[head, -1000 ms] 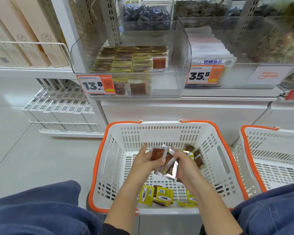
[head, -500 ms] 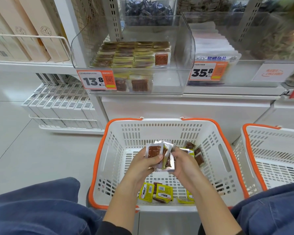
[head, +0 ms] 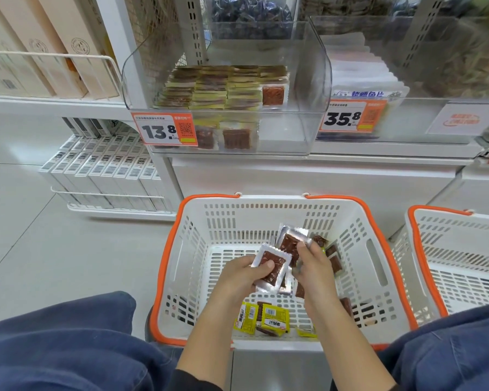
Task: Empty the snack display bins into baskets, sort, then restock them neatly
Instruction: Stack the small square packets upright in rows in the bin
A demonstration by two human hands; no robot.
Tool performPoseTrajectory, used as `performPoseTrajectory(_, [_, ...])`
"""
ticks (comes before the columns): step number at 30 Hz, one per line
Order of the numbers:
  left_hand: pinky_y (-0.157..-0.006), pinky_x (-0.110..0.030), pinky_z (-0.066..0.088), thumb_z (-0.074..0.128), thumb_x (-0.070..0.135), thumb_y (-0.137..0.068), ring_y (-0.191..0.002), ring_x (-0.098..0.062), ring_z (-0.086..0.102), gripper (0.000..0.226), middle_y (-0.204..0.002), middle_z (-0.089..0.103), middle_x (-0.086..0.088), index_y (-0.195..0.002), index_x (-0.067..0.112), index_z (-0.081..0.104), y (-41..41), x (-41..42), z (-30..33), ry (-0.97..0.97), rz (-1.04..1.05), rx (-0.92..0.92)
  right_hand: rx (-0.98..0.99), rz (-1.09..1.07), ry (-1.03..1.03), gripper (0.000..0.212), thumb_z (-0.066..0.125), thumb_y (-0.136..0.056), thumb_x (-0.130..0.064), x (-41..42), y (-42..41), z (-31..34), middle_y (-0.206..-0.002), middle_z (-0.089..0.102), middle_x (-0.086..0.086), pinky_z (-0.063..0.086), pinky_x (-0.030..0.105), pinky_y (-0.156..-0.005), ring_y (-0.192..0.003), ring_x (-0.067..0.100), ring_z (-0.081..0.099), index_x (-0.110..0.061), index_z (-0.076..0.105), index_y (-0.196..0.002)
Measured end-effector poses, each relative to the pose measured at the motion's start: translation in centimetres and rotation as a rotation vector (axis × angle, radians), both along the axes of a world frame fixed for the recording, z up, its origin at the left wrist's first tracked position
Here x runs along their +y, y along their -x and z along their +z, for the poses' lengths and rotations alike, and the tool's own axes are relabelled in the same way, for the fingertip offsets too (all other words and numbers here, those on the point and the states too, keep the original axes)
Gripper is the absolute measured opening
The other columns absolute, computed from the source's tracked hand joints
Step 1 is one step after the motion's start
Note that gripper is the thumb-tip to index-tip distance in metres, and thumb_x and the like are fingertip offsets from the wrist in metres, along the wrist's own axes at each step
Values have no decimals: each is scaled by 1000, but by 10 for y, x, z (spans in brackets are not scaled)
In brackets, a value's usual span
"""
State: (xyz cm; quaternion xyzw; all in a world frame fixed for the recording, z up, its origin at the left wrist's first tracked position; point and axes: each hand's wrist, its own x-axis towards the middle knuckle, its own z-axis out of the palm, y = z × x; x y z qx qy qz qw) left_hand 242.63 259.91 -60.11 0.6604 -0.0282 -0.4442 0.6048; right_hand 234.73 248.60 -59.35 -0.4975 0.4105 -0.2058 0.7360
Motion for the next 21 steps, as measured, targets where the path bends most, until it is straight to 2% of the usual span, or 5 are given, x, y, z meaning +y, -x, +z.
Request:
performPoseTrajectory(3, [-86, -31, 49, 63, 13, -92, -78, -17, 65, 13, -91, 74, -10, -101, 9, 72, -5, 2, 1, 110, 115, 37, 23, -2, 91, 18, 48, -100, -13, -3, 1, 1, -81, 61, -5, 48, 32, -86, -71, 3, 56, -6, 62, -108])
performPoseTrajectory(6, [-83, -28, 52, 59, 9, -93, -82, -18, 68, 18, -96, 74, -10, -105, 4, 71, -5, -1, 7, 221, 137, 50, 4, 56, 122, 14, 54, -97, -11, 3, 3, 7, -81, 72, -6, 54, 19, -64, -73, 1, 68, -18, 66, -98])
performPoseTrajectory(12, [-69, -24, 49, 59, 10, -93, -77, -18, 63, 19, -96, 72, -10, -109, 8, 69, 8, -10, 11, 195, 214, 11, 26, 105, -26, 20, 49, -100, -22, 18, -4, 5, -90, 74, -2, 52, 28, -70, -82, 14, 68, -24, 68, -99])
performPoseTrajectory(16, [-63, -20, 49, 58, 11, -92, -79, -14, 66, 19, -92, 72, -5, -108, 9, 68, 12, -14, 20, 234, 193, 44, 2, 196, -11, 26, 52, -98, -25, 26, -7, 9, -114, 69, -3, 50, 38, -97, -108, 13, 64, -24, 61, -123])
performPoseTrajectory(21, [-85, -37, 47, 48, 26, -95, -94, -23, 64, 28, -104, 72, -10, -106, 13, 70, 6, -14, 35, 248, 218, 165, 25, 323, 229, 35, 55, -96, -9, 25, -11, 19, -112, 68, -10, 51, 22, -91, -106, 4, 63, -28, 54, -125])
